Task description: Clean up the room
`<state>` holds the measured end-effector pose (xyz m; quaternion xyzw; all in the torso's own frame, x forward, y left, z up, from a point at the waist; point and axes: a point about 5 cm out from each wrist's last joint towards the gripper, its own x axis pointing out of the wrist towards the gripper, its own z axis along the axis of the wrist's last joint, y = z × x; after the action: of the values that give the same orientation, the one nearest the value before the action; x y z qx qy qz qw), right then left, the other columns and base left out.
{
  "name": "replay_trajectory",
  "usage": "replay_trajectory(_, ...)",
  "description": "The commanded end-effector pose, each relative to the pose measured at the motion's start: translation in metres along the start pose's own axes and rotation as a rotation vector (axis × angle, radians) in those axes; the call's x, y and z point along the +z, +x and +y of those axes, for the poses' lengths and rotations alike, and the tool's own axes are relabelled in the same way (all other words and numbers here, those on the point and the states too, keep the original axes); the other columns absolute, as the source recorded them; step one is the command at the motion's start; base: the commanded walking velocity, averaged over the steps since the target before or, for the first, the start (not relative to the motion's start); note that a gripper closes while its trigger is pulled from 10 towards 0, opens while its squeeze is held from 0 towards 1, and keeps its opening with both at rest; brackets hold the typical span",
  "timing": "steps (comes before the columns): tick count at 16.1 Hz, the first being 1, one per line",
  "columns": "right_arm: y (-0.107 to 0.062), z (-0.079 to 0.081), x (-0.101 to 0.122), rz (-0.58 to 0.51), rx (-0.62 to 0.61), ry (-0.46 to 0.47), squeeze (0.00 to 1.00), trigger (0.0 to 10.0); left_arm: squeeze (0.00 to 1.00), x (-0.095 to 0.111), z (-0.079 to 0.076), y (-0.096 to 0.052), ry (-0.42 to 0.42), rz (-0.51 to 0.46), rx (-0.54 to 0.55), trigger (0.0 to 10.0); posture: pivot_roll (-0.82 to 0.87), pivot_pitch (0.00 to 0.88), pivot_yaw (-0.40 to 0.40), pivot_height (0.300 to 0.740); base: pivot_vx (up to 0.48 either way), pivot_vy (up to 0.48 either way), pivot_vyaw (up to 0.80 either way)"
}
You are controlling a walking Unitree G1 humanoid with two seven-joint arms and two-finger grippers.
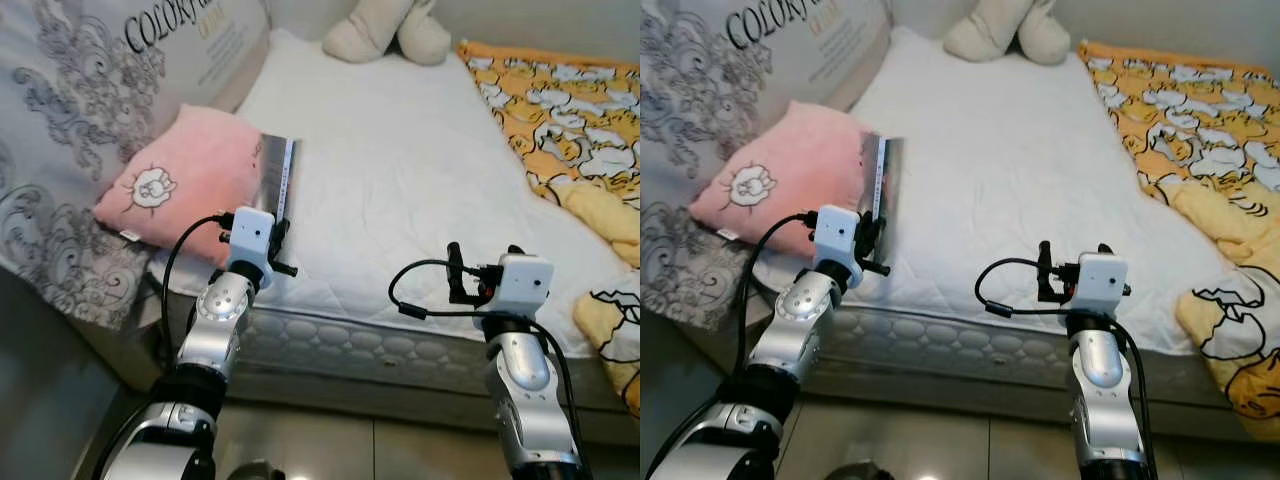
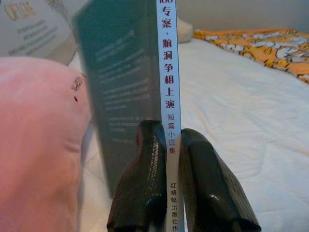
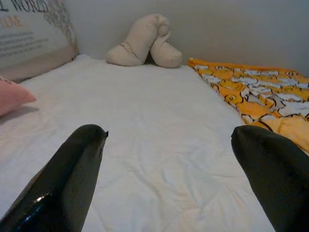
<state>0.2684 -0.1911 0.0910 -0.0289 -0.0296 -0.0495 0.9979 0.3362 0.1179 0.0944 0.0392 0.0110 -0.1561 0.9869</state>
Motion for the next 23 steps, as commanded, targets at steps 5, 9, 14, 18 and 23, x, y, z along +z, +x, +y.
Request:
replay_trajectory(5, -0.003, -0.003, 0.001, 0.005, -0.004, -0.013, 0.0, 10.0, 0.0, 0.022, -0.009, 0.012, 0.007, -0.074, -0.057, 0.0, 0.01, 0.0, -0.006, 0.736, 0.48, 0.0, 0.0)
replay_trajectory(9, -0.006, -0.003, 0.0, 0.01, 0.003, -0.011, 0.0, 10.0, 0.0, 0.019, -0.003, 0.013, -0.031, -0.05, -0.007, 0.0, 0.01, 0.0, -0.007, 0.736, 0.468, 0.0, 0.0)
replay_trajectory(14, -0.008, -0.003, -0.001, 0.018, 0.013, -0.014, 0.0, 10.0, 0.0, 0.019, -0.004, 0.015, -0.037, -0.041, -0.025, 0.0, 0.0, 0.008, -0.012, 0.736, 0.461, 0.0, 0.0)
replay_trajectory(18, -0.018, -0.004, -0.001, 0.036, 0.025, -0.023, 0.0, 10.0, 0.0, 0.023, 0.003, 0.027, -0.025, 0.014, -0.104, 0.3, -0.03, 0.04, -0.023, 0.736, 0.448, 0.0, 0.0)
replay_trajectory(23, -0.052, -0.011, 0.001, 0.095, 0.051, -0.066, 0.0, 10.0, 0.0, 0.018, -0.012, 0.043, -0.391, 0.163, -0.218, 10.0, -0.15, 0.167, -0.065, 0.736, 0.0, 0.0, 0.0)
